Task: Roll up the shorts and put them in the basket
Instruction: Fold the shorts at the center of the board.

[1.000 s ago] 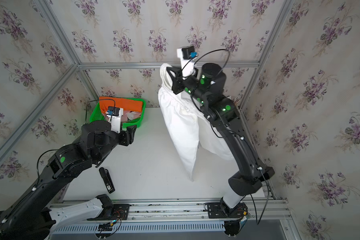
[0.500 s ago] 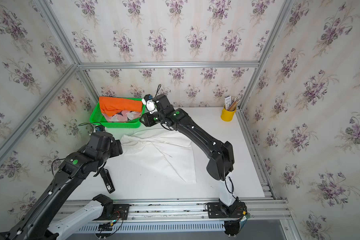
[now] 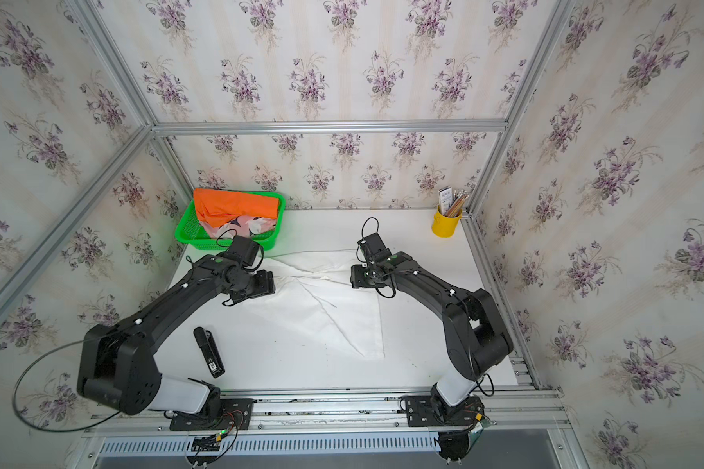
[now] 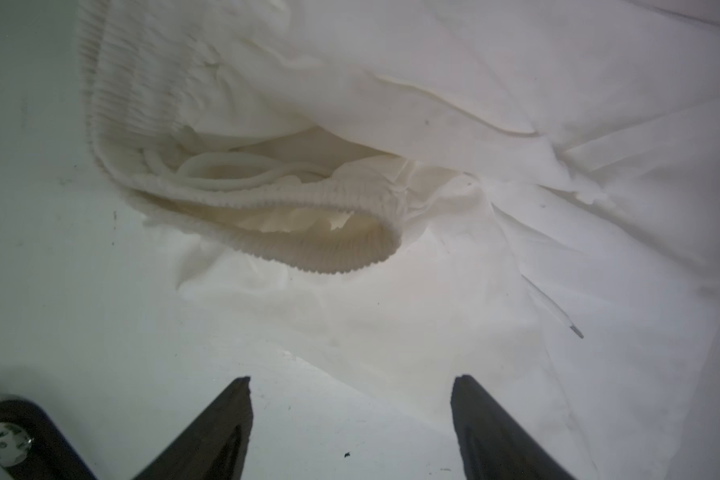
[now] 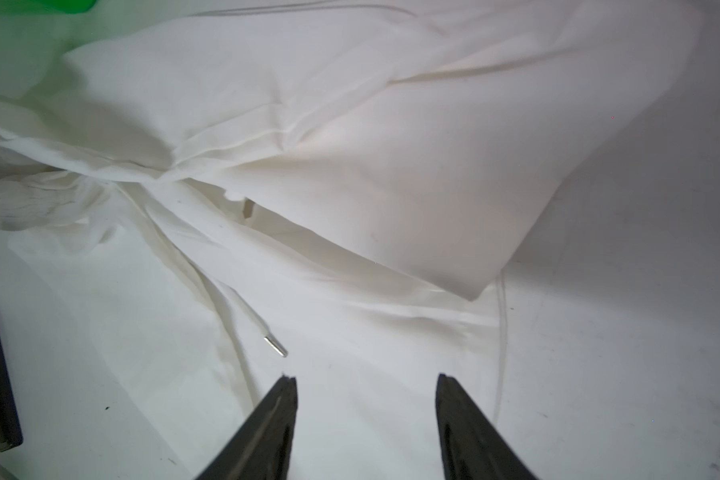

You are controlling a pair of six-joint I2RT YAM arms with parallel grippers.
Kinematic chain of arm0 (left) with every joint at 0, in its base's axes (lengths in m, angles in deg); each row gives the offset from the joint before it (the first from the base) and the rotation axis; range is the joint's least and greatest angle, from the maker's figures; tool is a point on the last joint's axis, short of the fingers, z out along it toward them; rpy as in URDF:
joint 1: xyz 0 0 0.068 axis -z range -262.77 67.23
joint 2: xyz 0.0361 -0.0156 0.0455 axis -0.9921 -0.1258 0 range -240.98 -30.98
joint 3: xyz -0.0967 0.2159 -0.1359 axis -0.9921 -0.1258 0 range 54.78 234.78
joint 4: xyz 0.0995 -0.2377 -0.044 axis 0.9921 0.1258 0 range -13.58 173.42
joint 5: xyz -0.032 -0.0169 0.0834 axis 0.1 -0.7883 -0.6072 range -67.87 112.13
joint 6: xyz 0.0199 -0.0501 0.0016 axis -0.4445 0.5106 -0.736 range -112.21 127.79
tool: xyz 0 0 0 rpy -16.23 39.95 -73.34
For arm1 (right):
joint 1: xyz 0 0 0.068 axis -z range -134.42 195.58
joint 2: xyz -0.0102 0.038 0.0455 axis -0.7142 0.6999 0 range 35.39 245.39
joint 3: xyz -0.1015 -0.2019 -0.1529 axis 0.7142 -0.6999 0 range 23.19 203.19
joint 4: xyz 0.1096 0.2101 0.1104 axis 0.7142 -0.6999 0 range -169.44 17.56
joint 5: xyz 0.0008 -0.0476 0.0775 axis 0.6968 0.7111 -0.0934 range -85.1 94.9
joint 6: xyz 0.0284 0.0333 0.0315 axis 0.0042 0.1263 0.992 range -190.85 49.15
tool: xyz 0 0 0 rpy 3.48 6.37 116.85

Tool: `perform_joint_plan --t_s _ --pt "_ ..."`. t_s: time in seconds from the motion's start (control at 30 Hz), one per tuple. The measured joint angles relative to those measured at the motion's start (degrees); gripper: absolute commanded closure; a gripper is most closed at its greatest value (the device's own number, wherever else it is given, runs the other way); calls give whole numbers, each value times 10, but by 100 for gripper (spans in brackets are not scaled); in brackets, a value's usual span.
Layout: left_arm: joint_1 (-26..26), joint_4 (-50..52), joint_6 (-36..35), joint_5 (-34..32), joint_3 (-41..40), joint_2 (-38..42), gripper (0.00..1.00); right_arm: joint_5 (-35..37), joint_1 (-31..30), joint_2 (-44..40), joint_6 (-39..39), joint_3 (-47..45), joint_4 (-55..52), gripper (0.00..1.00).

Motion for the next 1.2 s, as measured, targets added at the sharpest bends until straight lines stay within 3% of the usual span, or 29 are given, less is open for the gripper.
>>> perform_joint_plan --t_s 0.23,0.33,0.4,0.47,0.53,0.63,0.73,0.93,1.13,1.17,1.2 --pt "1 -6 -26 -16 58 -97 20 54 5 24 10 -40 10 36" --pt "2 -7 -32 -16 75 -130 28 61 7 46 7 -41 31 36" --pt "2 -9 -39 -12 86 -151 39 53 7 67 2 -35 44 40" --pt "4 -11 -46 -5 96 -167 56 48 7 86 -3 -27 58 53" --pt "7 -11 -54 0 107 -177 71 44 13 104 -6 -15 66 76" --pt "18 -11 -64 19 124 -178 87 45 47 127 -7 6 73 100" --pt "32 -10 -74 30 142 -167 97 45 89 130 -16 22 73 100" --pt "50 -4 -87 55 151 -89 100 52 162 90 -33 47 65 100" --pt "52 21 -74 67 -10 48 97 49 184 39 -46 10 49 100" --pt "55 33 -68 68 -42 68 94 48 185 28 -46 -2 40 97" --pt "58 45 -62 68 -65 82 91 48 186 16 -46 -13 35 87"
